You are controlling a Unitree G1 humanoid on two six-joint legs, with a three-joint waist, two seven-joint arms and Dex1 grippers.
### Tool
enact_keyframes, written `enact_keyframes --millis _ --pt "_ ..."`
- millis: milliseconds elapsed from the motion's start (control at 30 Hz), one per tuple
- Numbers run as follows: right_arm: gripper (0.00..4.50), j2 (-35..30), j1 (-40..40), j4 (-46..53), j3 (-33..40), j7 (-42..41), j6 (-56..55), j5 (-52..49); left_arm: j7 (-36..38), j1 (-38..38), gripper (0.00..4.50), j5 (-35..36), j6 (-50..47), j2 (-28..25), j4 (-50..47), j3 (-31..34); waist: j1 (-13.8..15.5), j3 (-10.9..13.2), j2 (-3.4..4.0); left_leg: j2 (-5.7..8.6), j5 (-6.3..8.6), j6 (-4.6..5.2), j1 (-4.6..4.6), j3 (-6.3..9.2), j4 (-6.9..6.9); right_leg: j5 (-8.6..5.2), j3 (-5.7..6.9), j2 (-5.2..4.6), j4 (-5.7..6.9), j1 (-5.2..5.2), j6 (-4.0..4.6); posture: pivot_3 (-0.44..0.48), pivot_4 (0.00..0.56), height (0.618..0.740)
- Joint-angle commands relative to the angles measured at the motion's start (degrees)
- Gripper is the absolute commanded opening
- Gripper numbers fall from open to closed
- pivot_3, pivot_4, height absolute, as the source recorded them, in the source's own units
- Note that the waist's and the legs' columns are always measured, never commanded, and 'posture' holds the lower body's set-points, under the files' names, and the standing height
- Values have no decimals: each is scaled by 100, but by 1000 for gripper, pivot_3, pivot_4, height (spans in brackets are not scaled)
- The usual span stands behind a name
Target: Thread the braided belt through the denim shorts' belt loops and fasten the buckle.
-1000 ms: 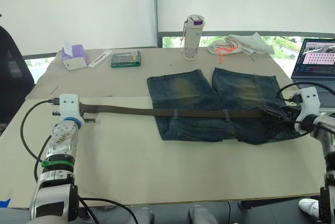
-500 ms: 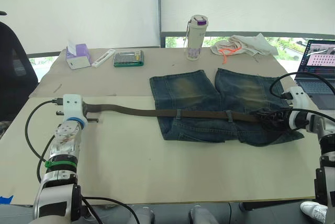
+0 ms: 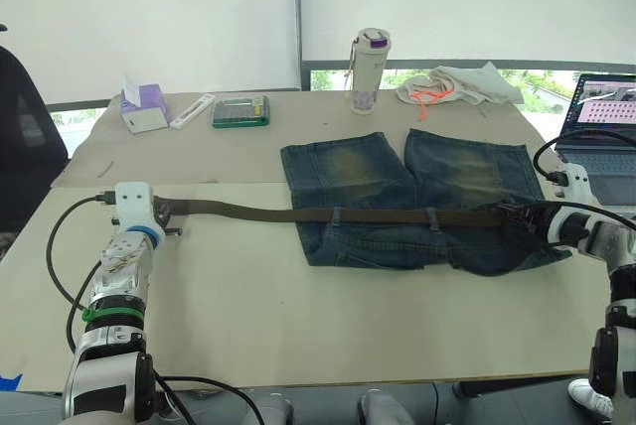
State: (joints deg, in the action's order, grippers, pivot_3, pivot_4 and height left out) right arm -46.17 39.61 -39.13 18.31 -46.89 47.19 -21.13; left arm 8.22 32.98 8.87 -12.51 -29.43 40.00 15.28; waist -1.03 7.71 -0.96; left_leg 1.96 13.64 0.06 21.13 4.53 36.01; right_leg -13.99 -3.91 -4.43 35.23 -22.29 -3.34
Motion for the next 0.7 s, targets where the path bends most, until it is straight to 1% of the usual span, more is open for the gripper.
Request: enact_keyframes --millis 33,100,200,333,400,467,533,633,700 --pt "353 285 -152 882 862 520 674 -731 -604 194 2823 -238 211 -163 144 142 -12 0 0 0 0 0 0 0 -1 0 -1 0 1 -2 0 0 150 740" --pt "353 569 -337 1410 1265 872 1083 -1074 -807 319 3514 -377 490 -215 205 96 -16 0 -1 -2 0 0 0 2 -2 1 -1 1 3 -3 1 0 150 740" --pt "353 906 -521 2018 1652 1309 1503 -1420 -714 527 4486 -398 872 -160 173 10 5 0 -1 -9 0 0 3 3 -1 1 -1 -2 6 -6 1 0 150 740" --pt "353 1326 -681 2627 2074 1815 1870 -1834 -368 904 4500 -416 1230 22 51 -232 30 -1 -2 -2 -2 -3 5 2 0 2 -1 -7 6 -5 1 0 150 740" --pt "353 1440 -795 2908 2154 1987 1959 -1941 107 1127 4500 -252 1472 224 -55 -353 32 -1 -2 -2 -2 -3 5 2 0 2 0 -7 5 -5 1 0 150 740" --pt "353 1509 -794 3031 2342 2161 2073 -2111 1207 1272 4500 50 1515 540 -271 -663 48 -1 -2 0 -2 -3 8 1 0 2 0 -8 4 -4 0 0 150 740" --pt "353 1524 -735 3022 2498 2284 2173 -2280 2098 1337 4500 195 1438 832 -397 -1005 50 -1 -1 4 -3 -4 11 -5 1 3 0 -10 2 -4 -1 0 150 740" --pt "353 1480 -811 3077 2402 2326 2193 -2352 2863 1410 4500 216 1188 1077 -243 -1311 6 -2 0 11 -3 -4 11 -17 2 3 0 -7 -2 0 -1 0 150 740" --pt "353 1461 -879 3084 2316 2355 2139 -2349 3284 1510 4500 249 1003 1271 29 -1449 -64 -2 0 2 -3 -2 9 -24 0 3 -1 4 -1 -2 -1 0 150 740"
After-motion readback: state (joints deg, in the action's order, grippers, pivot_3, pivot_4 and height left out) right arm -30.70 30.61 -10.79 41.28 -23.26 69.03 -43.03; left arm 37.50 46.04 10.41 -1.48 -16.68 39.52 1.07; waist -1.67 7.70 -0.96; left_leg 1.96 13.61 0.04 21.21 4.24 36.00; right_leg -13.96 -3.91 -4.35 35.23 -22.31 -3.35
